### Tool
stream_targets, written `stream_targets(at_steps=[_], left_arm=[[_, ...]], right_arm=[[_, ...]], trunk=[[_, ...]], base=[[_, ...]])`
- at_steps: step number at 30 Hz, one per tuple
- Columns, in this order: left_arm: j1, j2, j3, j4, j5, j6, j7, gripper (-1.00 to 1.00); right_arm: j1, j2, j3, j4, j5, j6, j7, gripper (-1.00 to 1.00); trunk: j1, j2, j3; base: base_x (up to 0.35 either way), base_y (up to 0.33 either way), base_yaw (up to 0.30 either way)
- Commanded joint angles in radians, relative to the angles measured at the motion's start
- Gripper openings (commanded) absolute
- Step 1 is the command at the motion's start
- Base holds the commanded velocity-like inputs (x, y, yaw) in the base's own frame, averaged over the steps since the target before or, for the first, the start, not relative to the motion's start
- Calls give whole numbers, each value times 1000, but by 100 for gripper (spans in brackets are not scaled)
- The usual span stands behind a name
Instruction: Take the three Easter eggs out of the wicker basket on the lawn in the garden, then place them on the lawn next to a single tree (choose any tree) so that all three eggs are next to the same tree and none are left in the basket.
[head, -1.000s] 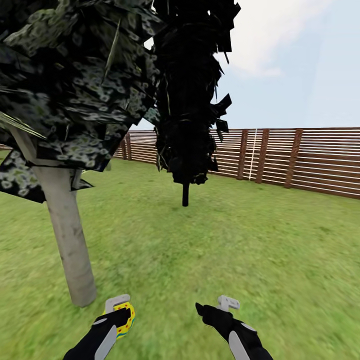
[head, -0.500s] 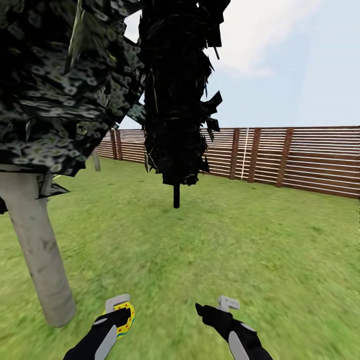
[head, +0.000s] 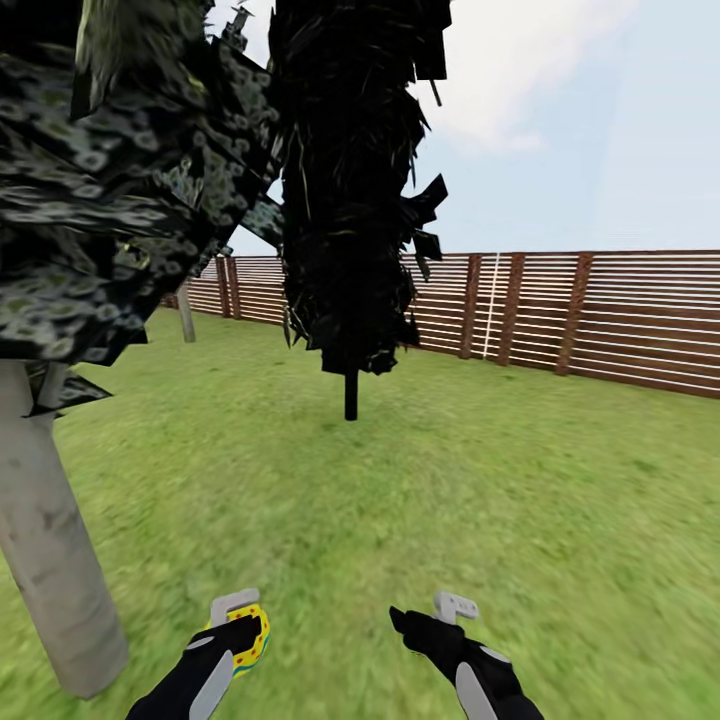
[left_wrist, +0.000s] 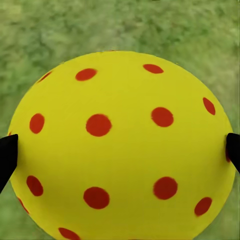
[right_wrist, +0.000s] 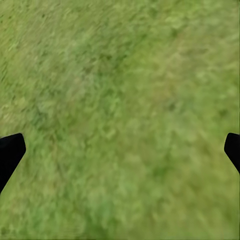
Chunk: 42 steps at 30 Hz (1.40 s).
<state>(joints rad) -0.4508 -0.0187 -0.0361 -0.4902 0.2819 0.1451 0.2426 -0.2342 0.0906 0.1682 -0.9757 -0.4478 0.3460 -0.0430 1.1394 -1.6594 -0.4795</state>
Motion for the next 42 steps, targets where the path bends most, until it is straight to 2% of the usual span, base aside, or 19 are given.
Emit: stream_targets(at_steps=[1,13,17,25,42], left_arm=[[0,0,-4,-2,6,2,6,-100],[0,1,-2,8,14,-15,6,-100],[0,3,-1,52,18,-17,5,-100],[-1,4,6,65,19,-33,5,-100],[-2,5,8,65,17,-58,3,-100]], right_arm=[[0,0,1,-1,-8,4,-5,100],[0,1,2,6,-7,4,-5,100],[0,1,2,6,-7,4,-5,100],[0,1,2,6,-6,4,-5,100],[0,1,4,6,-6,4,-4,100]], trunk=[[1,-1,-2],[1,-1,-6],[1,-1,-8],[1,-1,-10],[66,-120,-65]], base=[[330,0,0],[325,-26,0],[103,-1,0],[10,0,0],[0,0,0]])
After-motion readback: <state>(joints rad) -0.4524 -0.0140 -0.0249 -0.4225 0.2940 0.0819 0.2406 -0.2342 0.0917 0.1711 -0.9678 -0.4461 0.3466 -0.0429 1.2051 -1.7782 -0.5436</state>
